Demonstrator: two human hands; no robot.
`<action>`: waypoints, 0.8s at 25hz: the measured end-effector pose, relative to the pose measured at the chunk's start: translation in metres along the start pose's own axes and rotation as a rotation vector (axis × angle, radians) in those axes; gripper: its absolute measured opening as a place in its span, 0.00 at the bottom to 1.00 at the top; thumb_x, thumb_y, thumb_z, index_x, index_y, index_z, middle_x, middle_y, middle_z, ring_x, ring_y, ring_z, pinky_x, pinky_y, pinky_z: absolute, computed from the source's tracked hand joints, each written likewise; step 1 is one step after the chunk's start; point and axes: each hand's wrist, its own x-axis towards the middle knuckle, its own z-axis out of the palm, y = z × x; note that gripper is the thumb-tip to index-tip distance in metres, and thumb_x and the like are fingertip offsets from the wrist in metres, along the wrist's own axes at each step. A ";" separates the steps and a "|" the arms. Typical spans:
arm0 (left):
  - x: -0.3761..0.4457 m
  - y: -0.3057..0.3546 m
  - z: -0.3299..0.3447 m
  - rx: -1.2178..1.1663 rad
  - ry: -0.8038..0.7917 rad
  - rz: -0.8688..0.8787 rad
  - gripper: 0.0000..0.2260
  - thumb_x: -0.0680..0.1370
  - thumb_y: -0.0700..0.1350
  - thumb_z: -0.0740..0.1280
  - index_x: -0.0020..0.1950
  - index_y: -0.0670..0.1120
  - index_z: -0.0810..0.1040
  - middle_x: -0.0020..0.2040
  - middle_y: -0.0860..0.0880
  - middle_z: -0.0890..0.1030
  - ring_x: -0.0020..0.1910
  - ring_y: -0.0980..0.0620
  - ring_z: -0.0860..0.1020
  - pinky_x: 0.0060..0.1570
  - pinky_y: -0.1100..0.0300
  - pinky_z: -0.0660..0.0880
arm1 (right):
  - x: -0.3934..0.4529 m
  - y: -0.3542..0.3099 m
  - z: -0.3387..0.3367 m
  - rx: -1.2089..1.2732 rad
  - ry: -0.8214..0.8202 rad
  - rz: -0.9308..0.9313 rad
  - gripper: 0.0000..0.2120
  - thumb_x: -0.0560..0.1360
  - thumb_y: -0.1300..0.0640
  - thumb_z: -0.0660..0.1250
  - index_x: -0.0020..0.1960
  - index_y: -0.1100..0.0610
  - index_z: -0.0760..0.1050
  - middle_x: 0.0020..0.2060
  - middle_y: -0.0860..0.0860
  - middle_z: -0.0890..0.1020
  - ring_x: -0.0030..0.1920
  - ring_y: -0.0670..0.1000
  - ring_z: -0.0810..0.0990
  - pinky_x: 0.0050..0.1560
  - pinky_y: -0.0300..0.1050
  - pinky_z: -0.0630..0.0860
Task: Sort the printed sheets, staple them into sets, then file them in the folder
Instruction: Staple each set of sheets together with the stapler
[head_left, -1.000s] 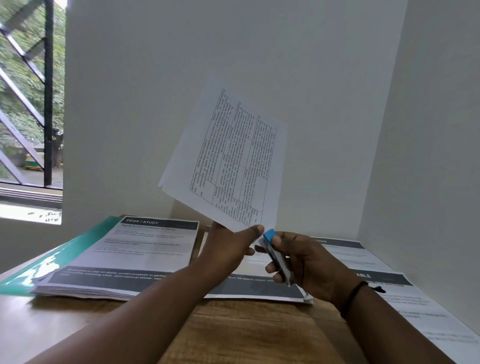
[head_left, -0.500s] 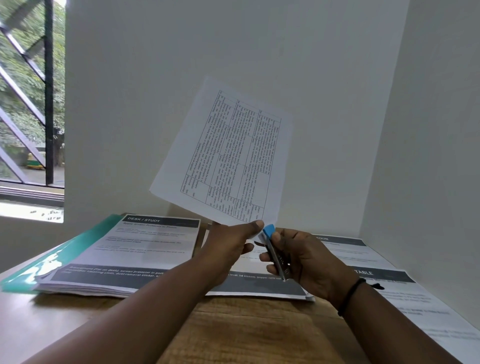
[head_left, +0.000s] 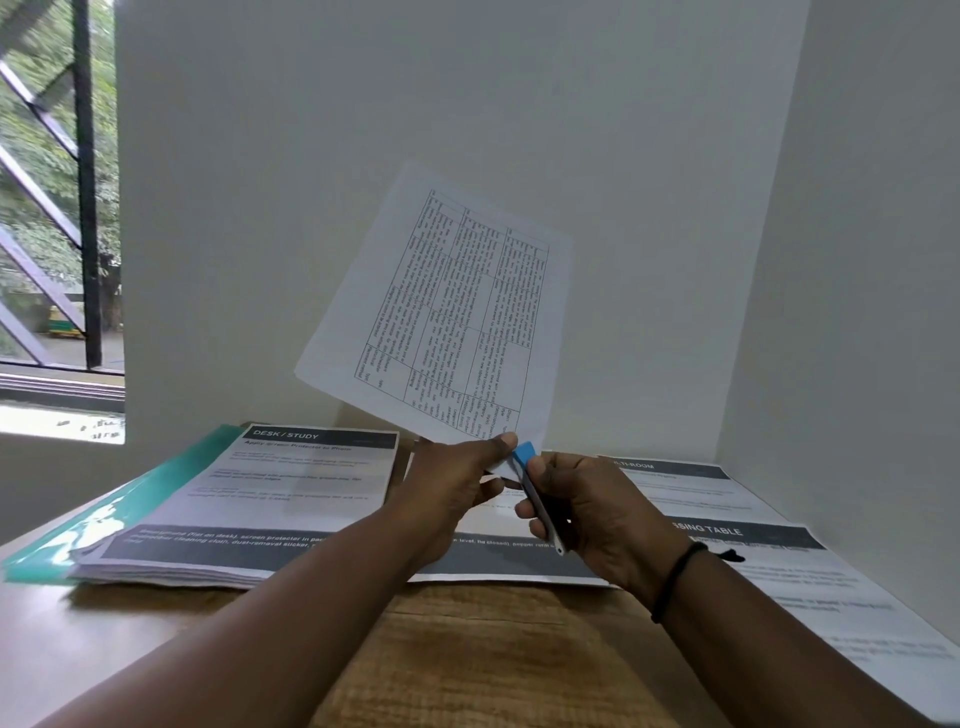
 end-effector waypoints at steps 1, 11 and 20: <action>0.001 -0.001 -0.001 0.004 0.000 0.000 0.23 0.75 0.39 0.71 0.68 0.47 0.70 0.62 0.47 0.78 0.54 0.50 0.77 0.38 0.63 0.77 | -0.001 0.000 -0.001 0.021 -0.026 0.034 0.09 0.79 0.59 0.63 0.50 0.64 0.78 0.35 0.58 0.79 0.33 0.50 0.80 0.35 0.44 0.77; 0.008 0.051 -0.048 0.124 -0.293 -0.230 0.12 0.76 0.35 0.66 0.58 0.43 0.76 0.50 0.45 0.85 0.47 0.47 0.83 0.40 0.54 0.82 | 0.019 -0.010 -0.061 0.557 0.195 -0.070 0.32 0.67 0.27 0.59 0.51 0.55 0.74 0.36 0.50 0.76 0.26 0.47 0.68 0.29 0.37 0.63; 0.032 0.058 -0.114 0.259 -0.058 -0.215 0.09 0.76 0.41 0.69 0.57 0.44 0.80 0.52 0.42 0.84 0.46 0.49 0.80 0.40 0.61 0.77 | 0.007 -0.014 -0.086 0.630 -0.118 -0.061 0.44 0.58 0.20 0.61 0.52 0.57 0.83 0.46 0.54 0.83 0.27 0.52 0.77 0.29 0.45 0.71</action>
